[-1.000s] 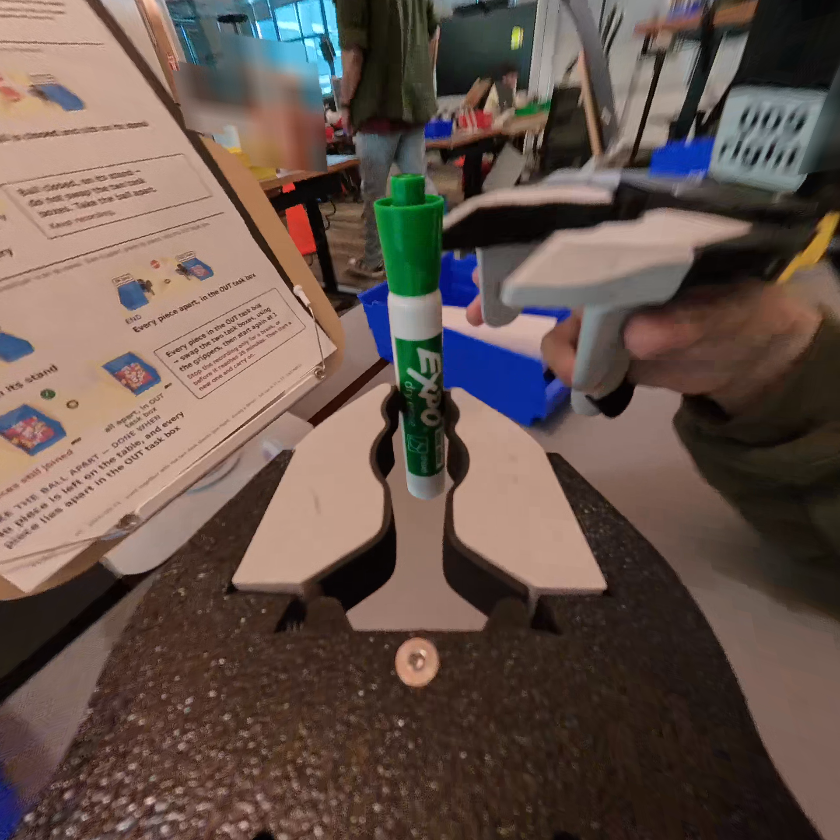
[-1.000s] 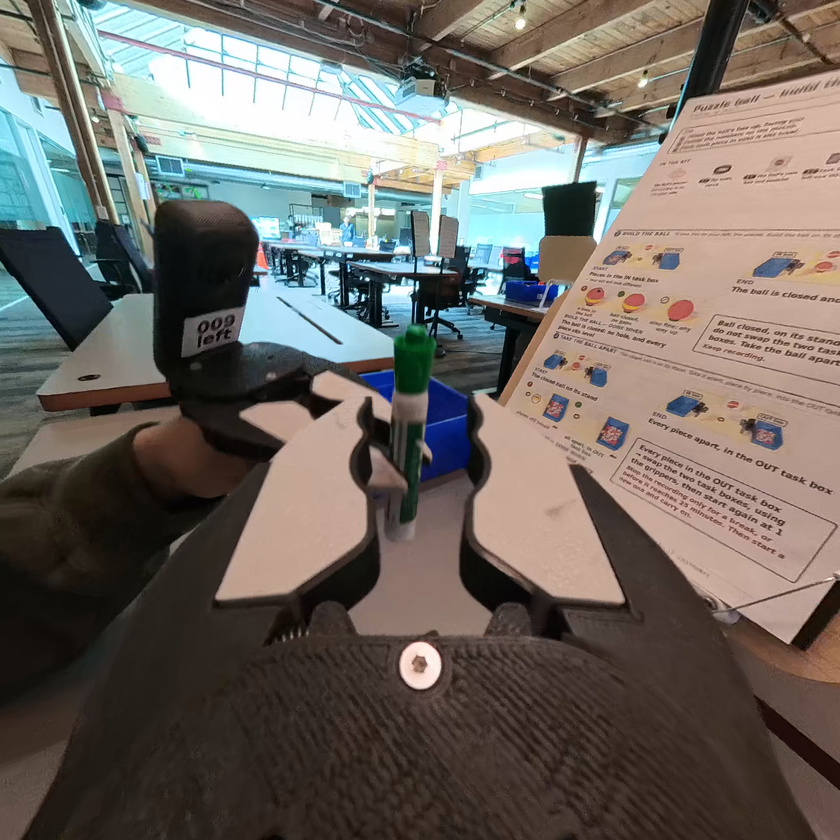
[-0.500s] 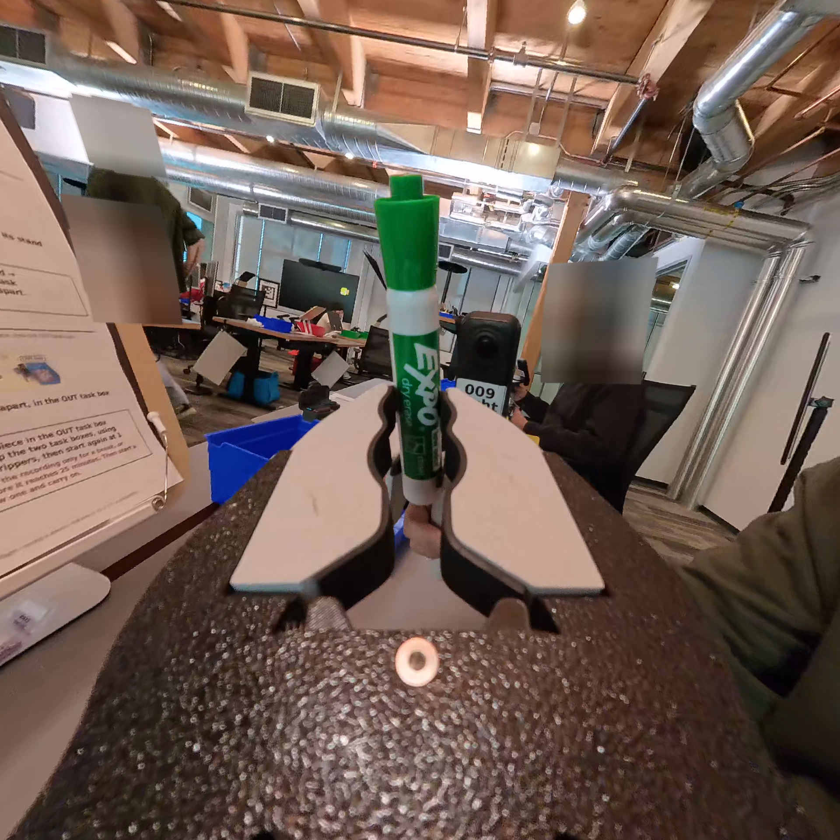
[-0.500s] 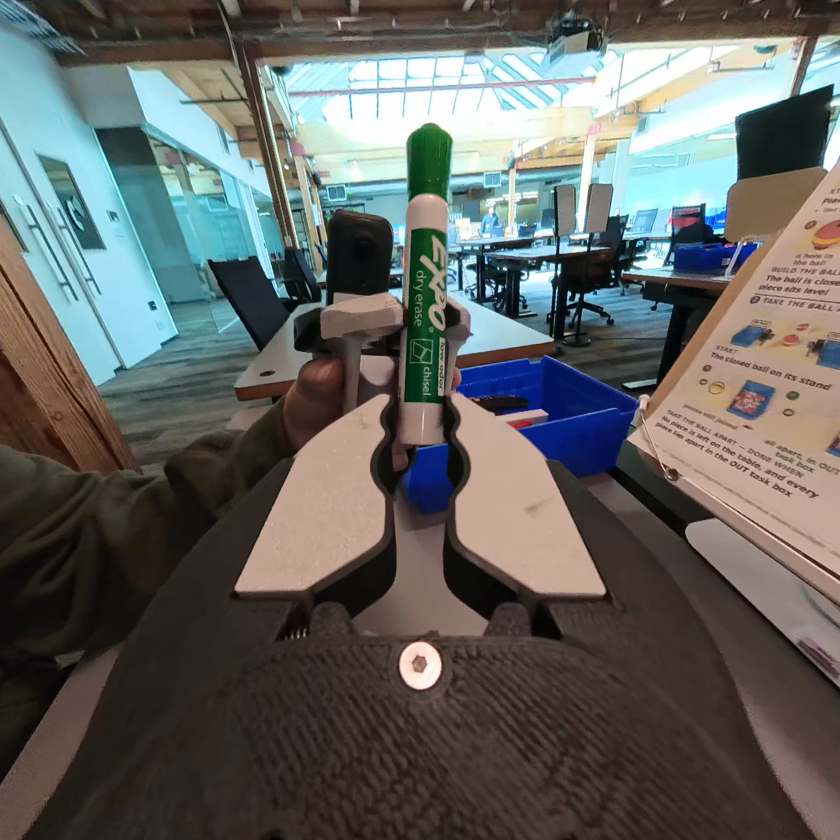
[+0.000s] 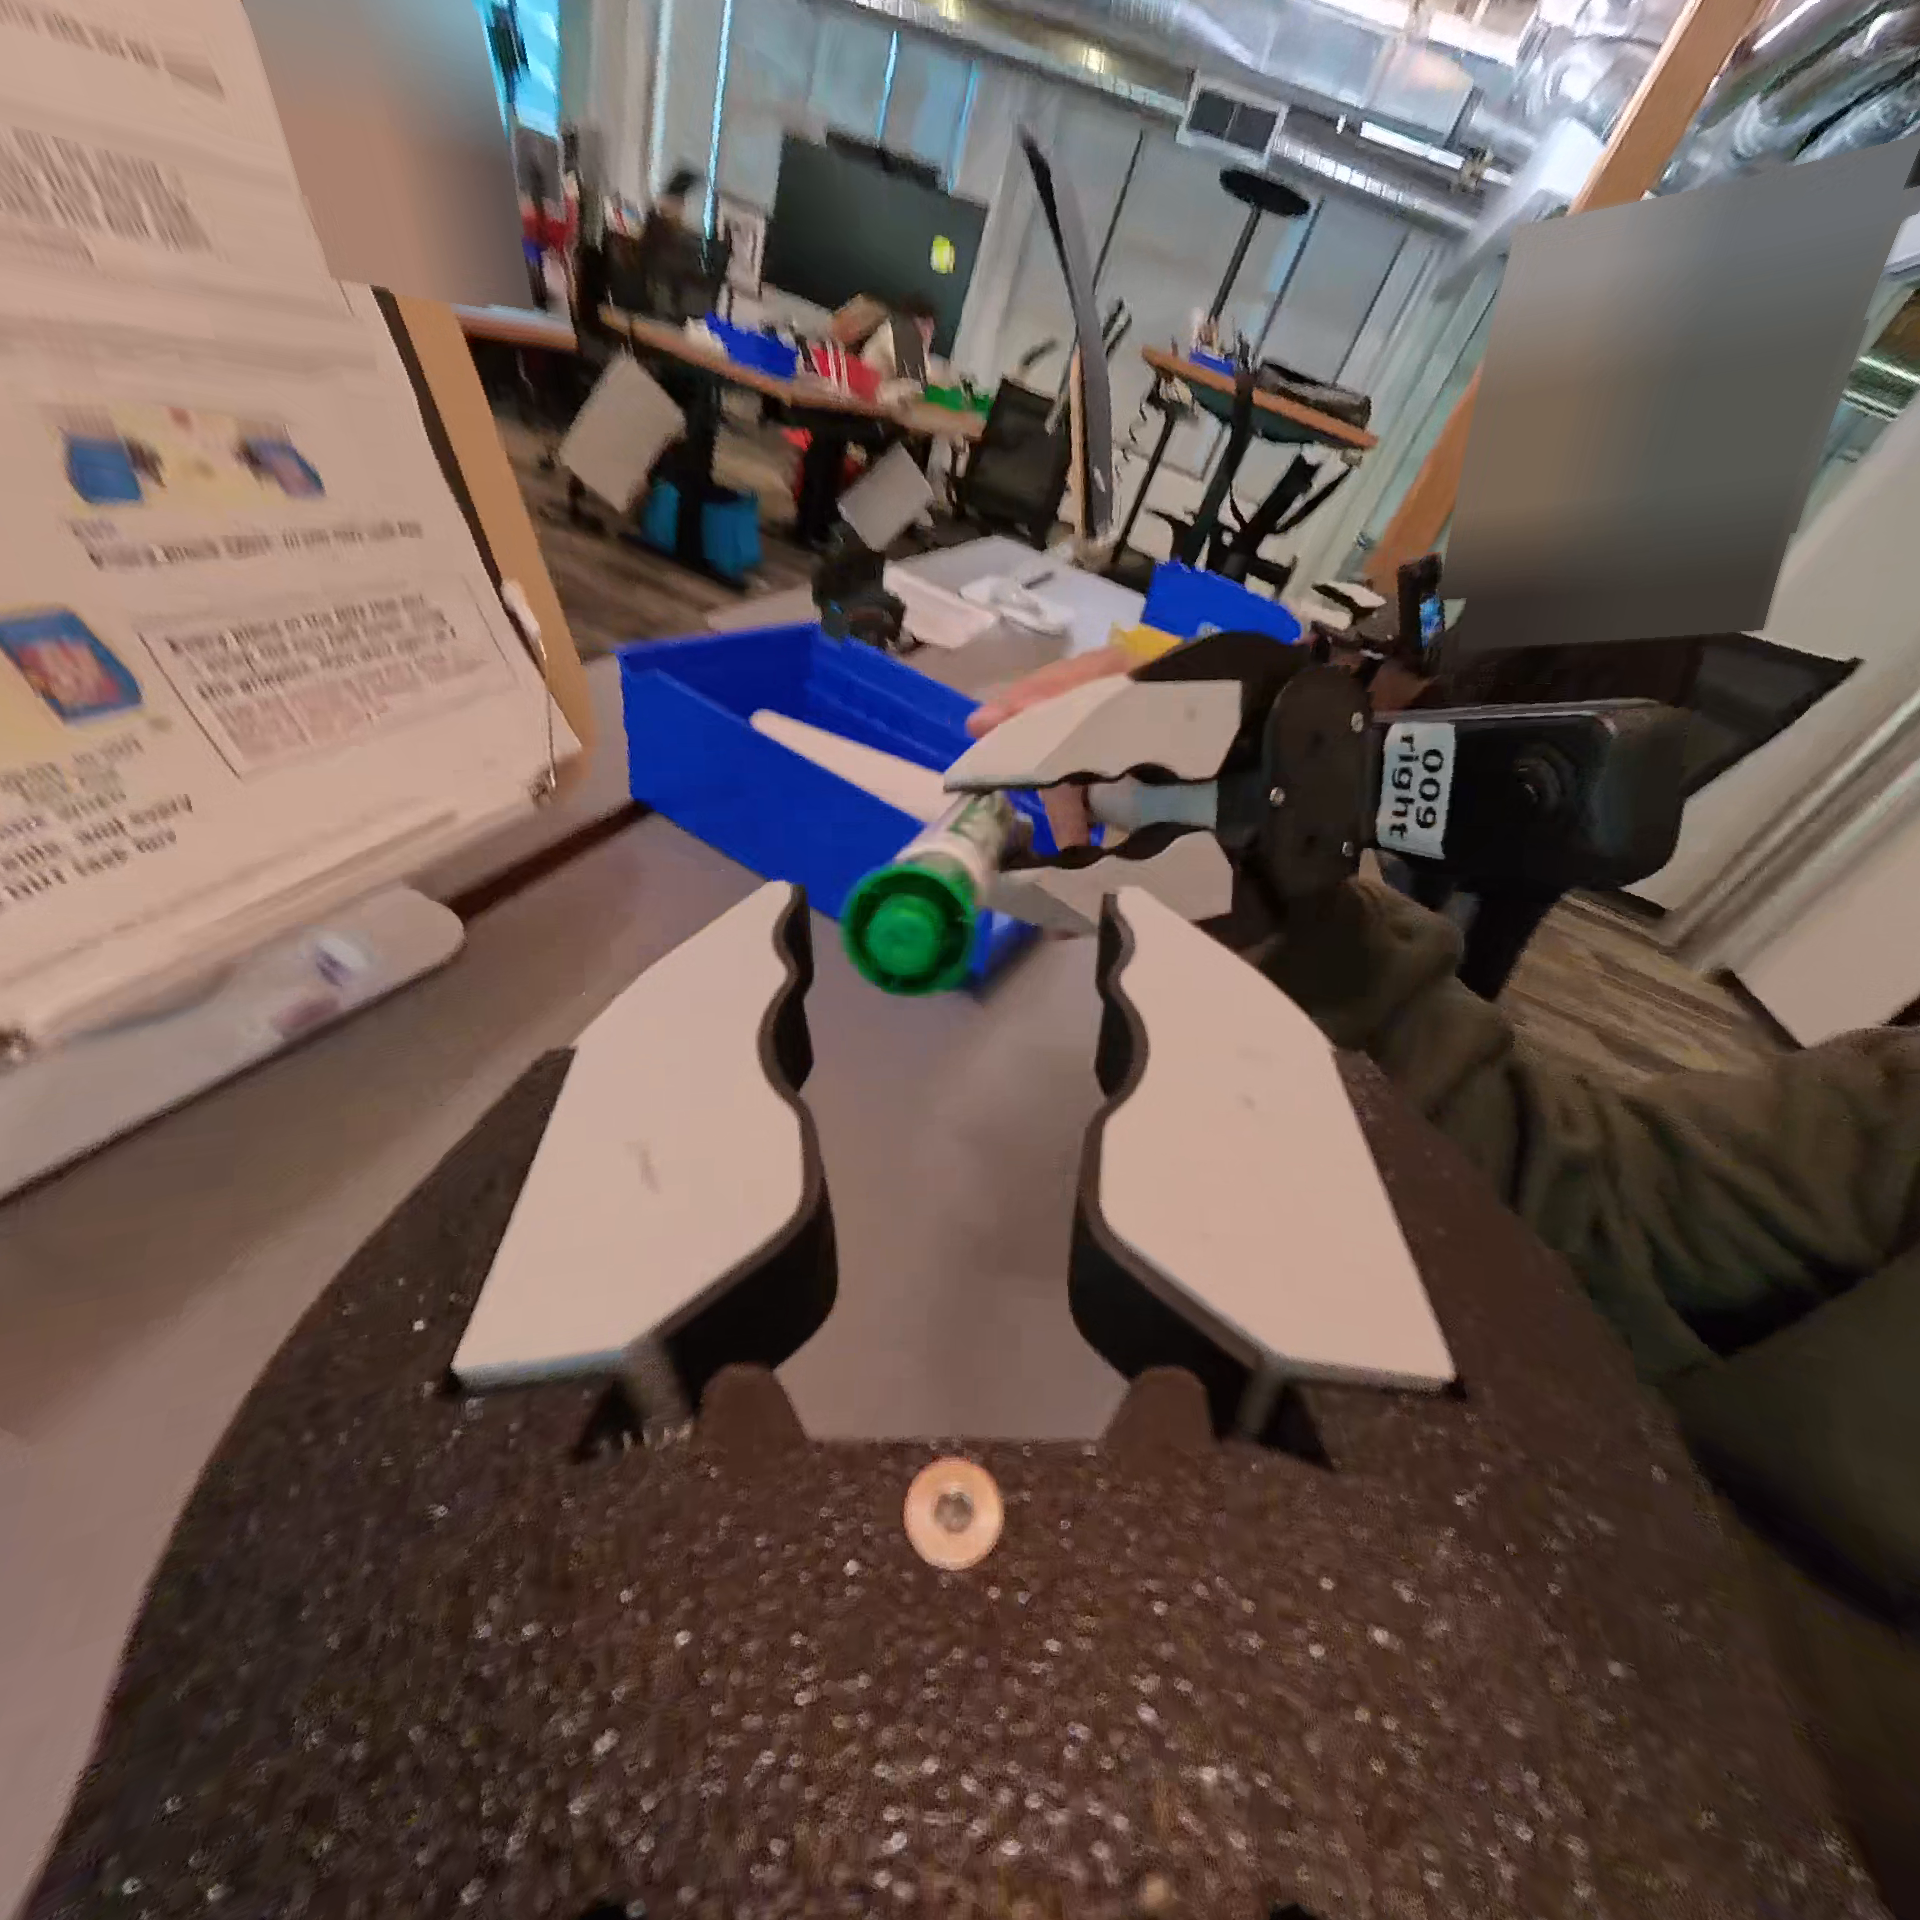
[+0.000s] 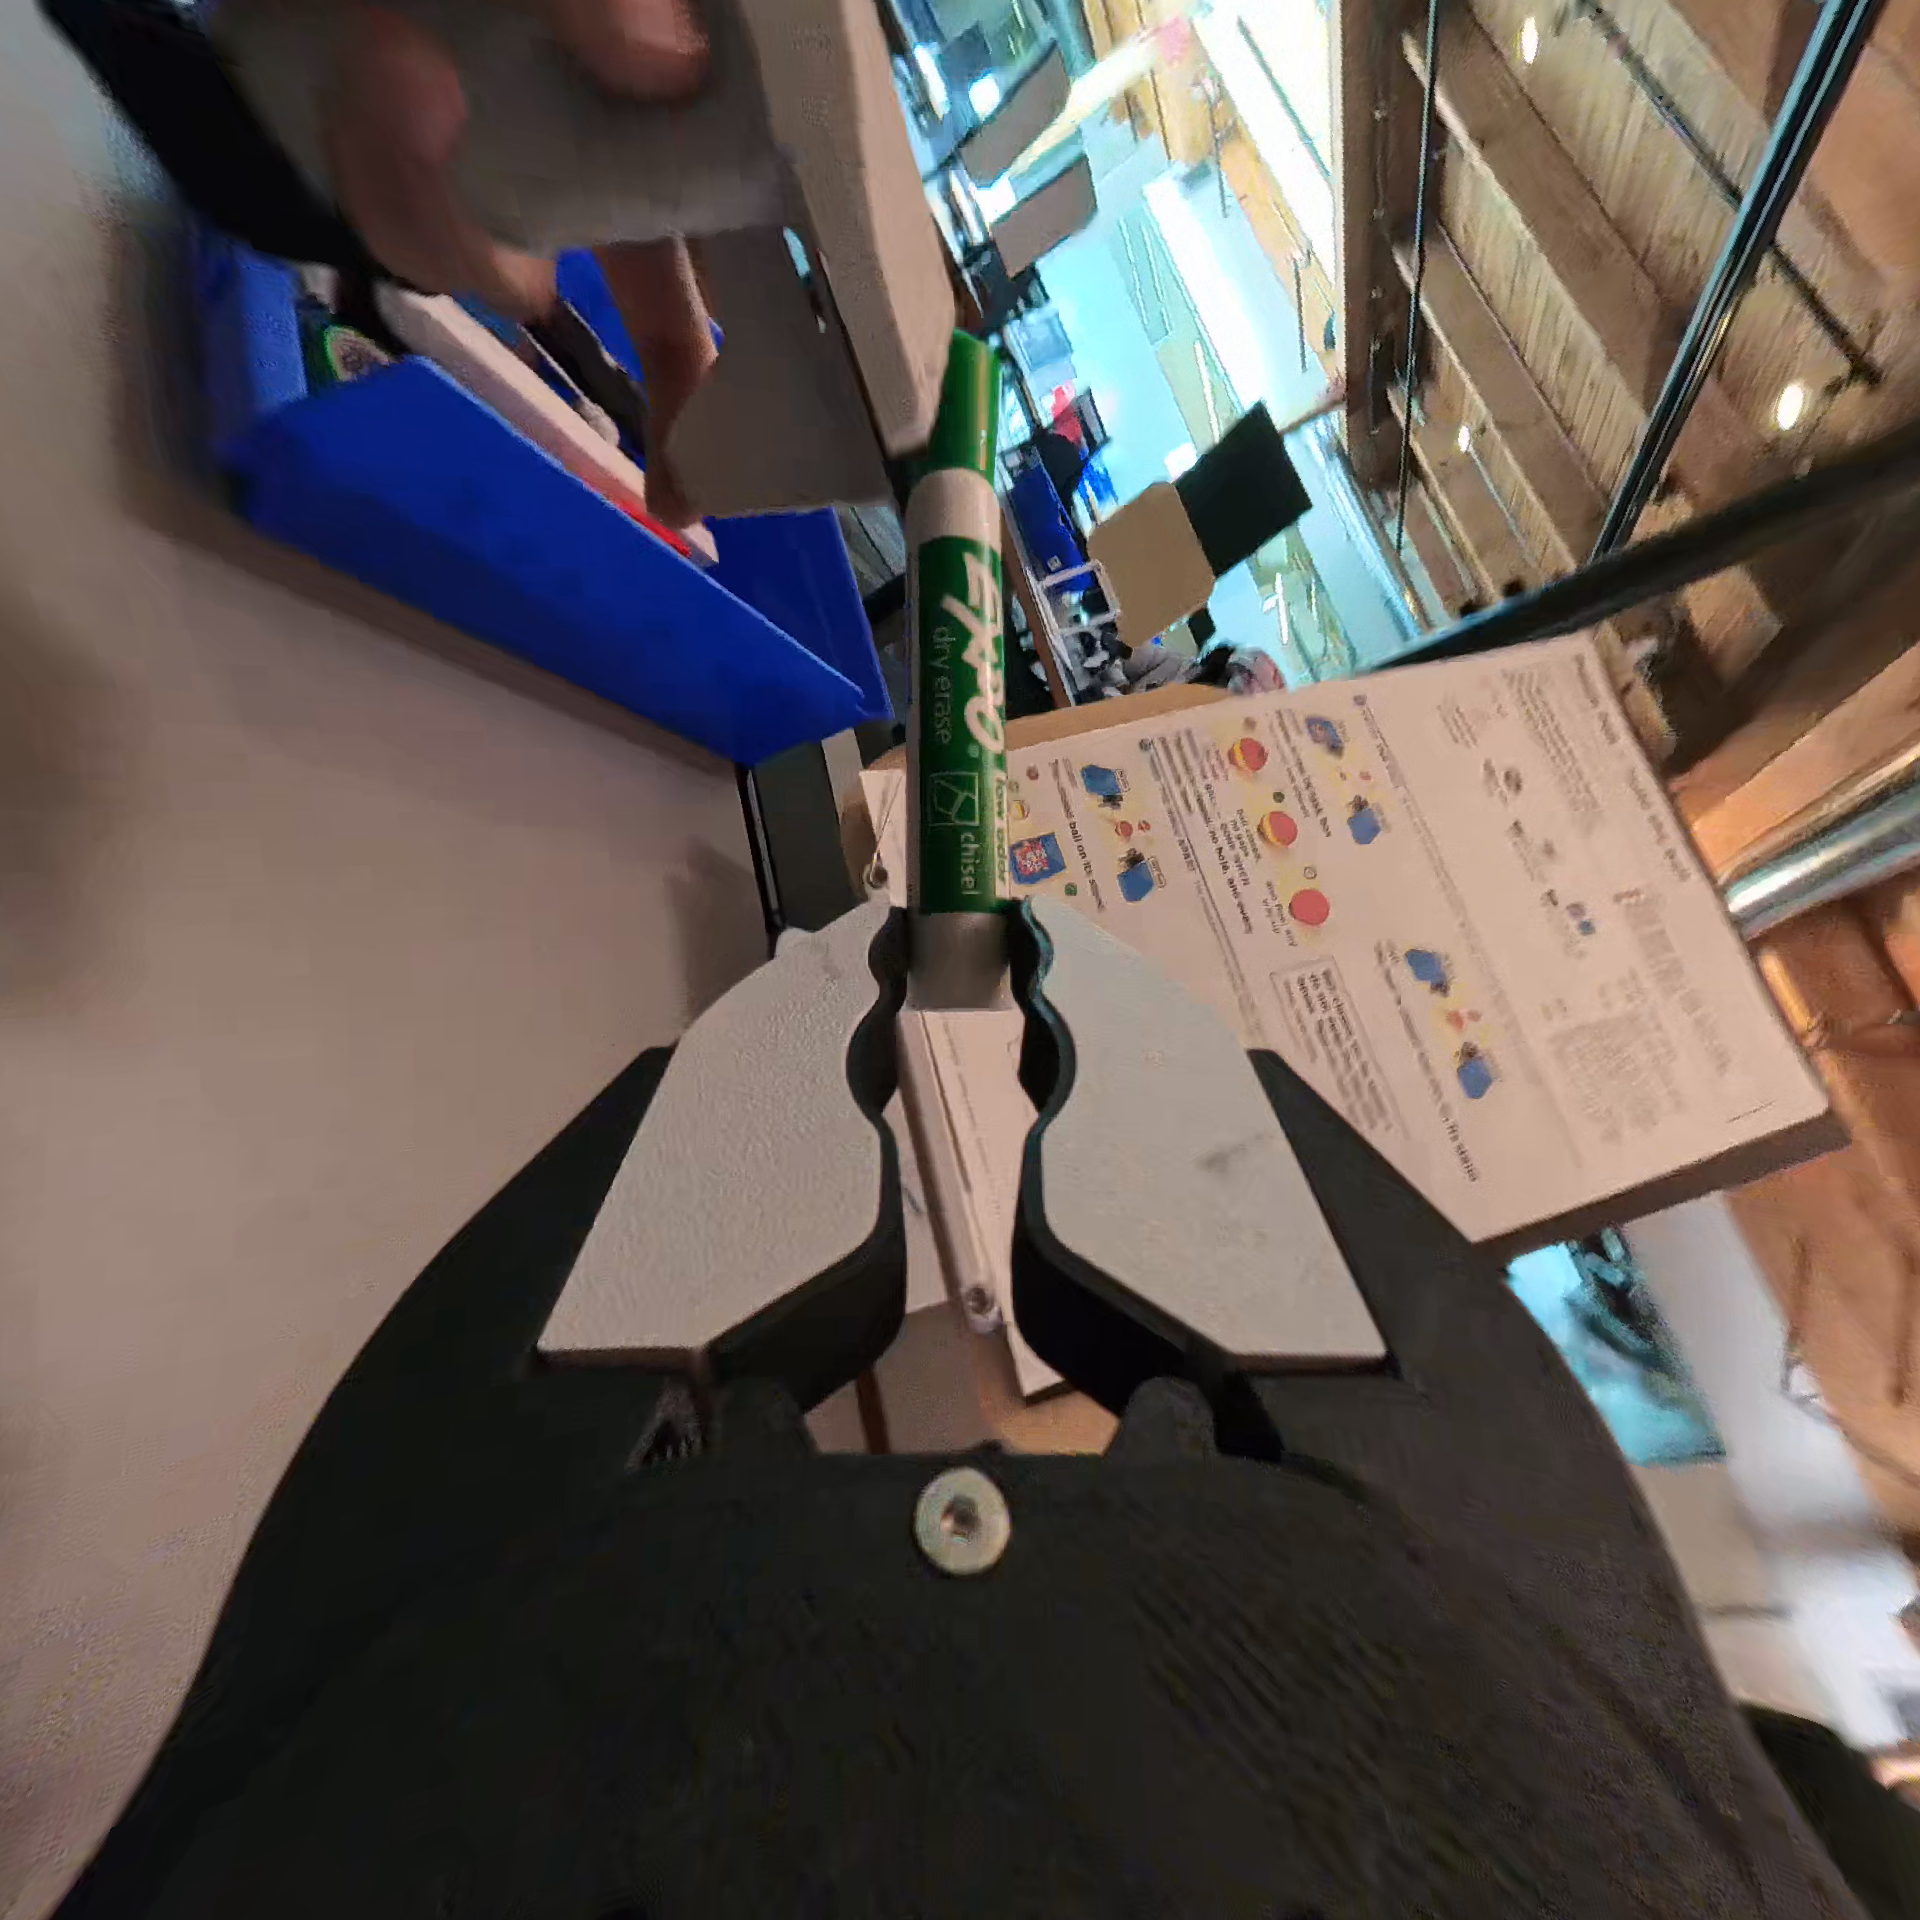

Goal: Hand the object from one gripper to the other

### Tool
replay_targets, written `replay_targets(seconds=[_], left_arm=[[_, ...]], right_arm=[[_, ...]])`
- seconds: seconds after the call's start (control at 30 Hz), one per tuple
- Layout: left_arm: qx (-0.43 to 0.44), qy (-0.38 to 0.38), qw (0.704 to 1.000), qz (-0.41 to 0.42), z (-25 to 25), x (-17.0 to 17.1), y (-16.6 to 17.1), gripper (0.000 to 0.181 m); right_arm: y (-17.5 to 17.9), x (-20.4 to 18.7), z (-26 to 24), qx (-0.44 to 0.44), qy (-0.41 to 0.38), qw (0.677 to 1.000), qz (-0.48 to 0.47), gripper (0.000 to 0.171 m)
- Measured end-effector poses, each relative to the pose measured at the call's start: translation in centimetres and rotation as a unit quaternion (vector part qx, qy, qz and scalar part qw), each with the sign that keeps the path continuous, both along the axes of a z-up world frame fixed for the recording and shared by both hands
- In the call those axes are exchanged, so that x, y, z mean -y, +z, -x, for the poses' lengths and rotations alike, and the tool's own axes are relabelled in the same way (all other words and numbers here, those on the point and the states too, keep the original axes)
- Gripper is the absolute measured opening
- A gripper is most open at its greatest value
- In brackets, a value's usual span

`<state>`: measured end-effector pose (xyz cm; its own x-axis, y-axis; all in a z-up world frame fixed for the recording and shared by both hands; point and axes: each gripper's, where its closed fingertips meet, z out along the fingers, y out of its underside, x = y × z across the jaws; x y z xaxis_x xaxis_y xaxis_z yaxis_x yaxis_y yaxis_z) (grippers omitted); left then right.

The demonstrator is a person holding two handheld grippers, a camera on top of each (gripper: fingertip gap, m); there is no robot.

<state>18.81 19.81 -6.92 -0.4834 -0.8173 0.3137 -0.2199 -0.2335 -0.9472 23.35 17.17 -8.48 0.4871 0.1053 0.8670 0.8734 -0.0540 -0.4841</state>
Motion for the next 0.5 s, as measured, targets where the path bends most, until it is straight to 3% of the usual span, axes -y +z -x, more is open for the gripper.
replay_targets(seconds=[0.03, 0.17, 0.3, 0.37, 0.43, 0.5], left_arm=[[-0.013, -0.008, 1.0, 0.003, 0.1, 0.0, -0.4, 0.049], [-0.029, -0.03, 0.999, 0.005, 0.6, 0.4, -0.9, 0.021], [-0.035, -0.024, 0.999, -0.033, 0.6, 0.2, -1.5, 0.019], [-0.007, -0.012, 0.998, -0.054, 0.5, -0.1, -1.2, 0.019], [0.042, 0.004, 0.996, -0.083, 0.6, -0.7, -0.4, 0.019], [0.117, 0.003, 0.985, -0.128, 1.1, -0.7, 0.8, 0.019]], right_arm=[[0.0, 0.1, 0.5, 0.016, 0.015, 1.0, -0.004, 0.019], [-0.1, -0.1, 1.4, 0.086, 0.015, 0.996, -0.007, 0.019], [-0.6, -0.6, 1.1, 0.081, 0.002, 0.997, -0.003, 0.019], [-0.5, -0.7, 0.8, -0.008, 0.008, 1.0, -0.006, 0.027], [0.7, -0.5, 0.8, -0.161, 0.038, 0.986, -0.02, 0.043], [2.0, 0.0, 1.4, -0.359, 0.108, 0.927, -0.004, 0.059]])
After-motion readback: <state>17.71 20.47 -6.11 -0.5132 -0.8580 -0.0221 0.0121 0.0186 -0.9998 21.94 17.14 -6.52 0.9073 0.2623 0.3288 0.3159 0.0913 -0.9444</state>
